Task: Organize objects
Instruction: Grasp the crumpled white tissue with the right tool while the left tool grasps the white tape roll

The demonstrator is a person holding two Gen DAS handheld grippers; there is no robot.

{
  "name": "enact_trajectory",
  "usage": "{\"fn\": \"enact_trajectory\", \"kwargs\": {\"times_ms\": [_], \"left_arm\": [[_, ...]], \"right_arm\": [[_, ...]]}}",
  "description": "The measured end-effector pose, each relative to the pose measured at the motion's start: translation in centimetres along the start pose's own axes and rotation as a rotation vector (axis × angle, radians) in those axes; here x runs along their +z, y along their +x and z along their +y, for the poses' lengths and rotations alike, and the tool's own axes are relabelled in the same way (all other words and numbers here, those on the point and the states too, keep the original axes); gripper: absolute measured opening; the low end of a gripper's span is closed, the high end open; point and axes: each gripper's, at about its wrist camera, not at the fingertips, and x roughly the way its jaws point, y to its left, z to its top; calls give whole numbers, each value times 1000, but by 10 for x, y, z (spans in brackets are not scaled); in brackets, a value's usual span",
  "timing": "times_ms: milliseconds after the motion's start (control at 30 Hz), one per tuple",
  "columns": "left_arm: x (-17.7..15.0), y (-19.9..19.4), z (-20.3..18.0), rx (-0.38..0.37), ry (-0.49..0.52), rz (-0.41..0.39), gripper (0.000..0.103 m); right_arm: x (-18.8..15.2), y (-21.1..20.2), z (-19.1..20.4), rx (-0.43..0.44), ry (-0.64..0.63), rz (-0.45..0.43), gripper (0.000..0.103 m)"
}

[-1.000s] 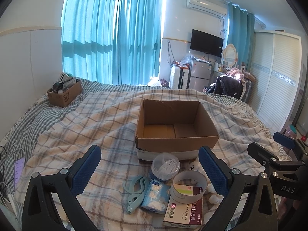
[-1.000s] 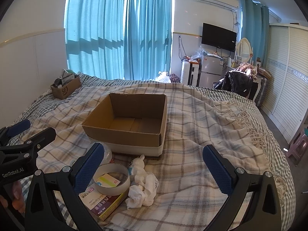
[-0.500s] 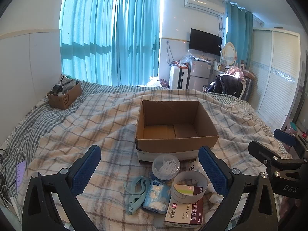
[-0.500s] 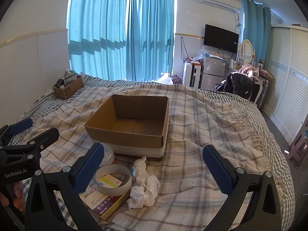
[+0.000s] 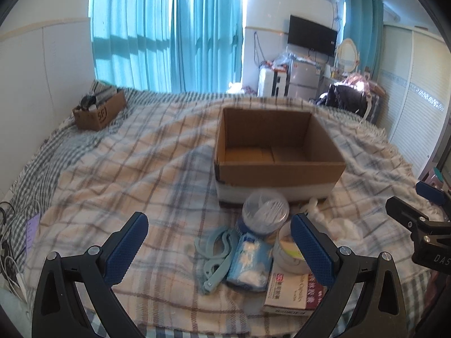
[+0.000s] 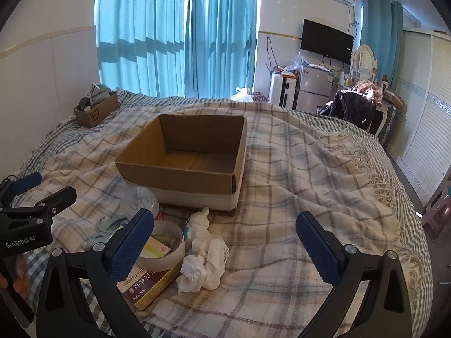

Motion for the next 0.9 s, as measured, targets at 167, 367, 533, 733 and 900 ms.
{"fn": "enact_trajectory", "kwargs": {"times_ms": [167, 367, 533, 733, 900], "left_arm": [[-22, 27, -2, 22, 30, 80, 100], [-40, 48, -5, -7, 41, 157, 92], [-39, 47, -16, -45, 57, 148, 92], [-33, 41, -30, -132, 78, 151, 92], [-35, 46, -58, -225, 134, 172, 92]], "right_arm": [[-18, 29, -1, -27, -24, 118, 94], [-30, 53, 3, 10, -52, 220, 90], [-40, 73, 12, 58, -85, 302, 55], [-28, 50, -6, 51, -5, 189, 7], [-19, 40, -17, 35, 14, 157, 7]]}}
